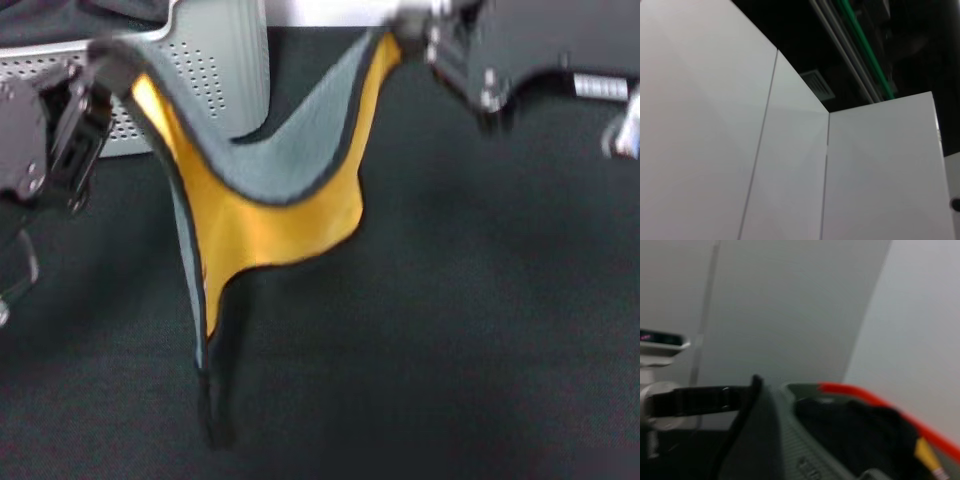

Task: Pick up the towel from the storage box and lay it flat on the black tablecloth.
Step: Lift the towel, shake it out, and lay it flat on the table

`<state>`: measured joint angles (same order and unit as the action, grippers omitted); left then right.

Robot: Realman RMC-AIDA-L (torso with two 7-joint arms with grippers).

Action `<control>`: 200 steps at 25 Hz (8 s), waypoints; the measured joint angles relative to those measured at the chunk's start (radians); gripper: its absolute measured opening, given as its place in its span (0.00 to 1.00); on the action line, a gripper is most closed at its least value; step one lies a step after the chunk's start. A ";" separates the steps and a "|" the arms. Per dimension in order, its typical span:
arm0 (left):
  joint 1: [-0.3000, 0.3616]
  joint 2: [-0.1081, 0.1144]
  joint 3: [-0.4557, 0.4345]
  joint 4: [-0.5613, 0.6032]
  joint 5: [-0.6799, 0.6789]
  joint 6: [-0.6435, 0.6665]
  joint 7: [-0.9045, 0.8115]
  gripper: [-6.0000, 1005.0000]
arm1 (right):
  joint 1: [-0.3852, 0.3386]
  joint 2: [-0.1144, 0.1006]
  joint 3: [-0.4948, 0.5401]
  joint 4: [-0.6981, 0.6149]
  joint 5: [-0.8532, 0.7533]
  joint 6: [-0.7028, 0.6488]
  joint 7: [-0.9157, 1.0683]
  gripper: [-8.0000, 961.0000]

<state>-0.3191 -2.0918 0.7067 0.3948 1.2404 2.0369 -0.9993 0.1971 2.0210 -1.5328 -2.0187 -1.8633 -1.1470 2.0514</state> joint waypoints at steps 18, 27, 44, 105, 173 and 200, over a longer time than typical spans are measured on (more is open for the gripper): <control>0.415 0.039 0.616 0.466 -0.328 0.002 -0.141 0.02 | -0.218 0.000 0.217 -0.020 0.397 -0.515 -0.123 0.02; 0.248 0.048 0.653 0.284 -0.287 -0.004 -0.190 0.02 | -0.204 -0.002 0.238 0.187 0.379 -0.513 -0.160 0.02; -0.165 -0.001 0.571 -0.210 -0.320 -0.553 0.185 0.02 | 0.313 -0.002 0.308 1.178 0.308 -0.183 -0.511 0.02; 0.029 0.152 0.527 0.499 0.069 -0.004 -0.413 0.02 | -0.089 -0.004 0.497 0.282 0.391 -0.760 -0.060 0.02; -0.142 -0.005 0.135 -0.072 0.103 -0.868 0.569 0.02 | 0.599 0.007 0.084 1.475 0.165 0.443 -0.382 0.02; -0.205 -0.014 0.139 -0.258 -0.117 -0.993 0.962 0.02 | 0.609 0.007 -0.065 1.464 0.165 0.595 -0.366 0.02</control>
<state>-0.5242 -2.1061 0.8458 0.1364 1.1237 1.0442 -0.0371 0.8057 2.0279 -1.5981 -0.5548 -1.6979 -0.5516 1.6859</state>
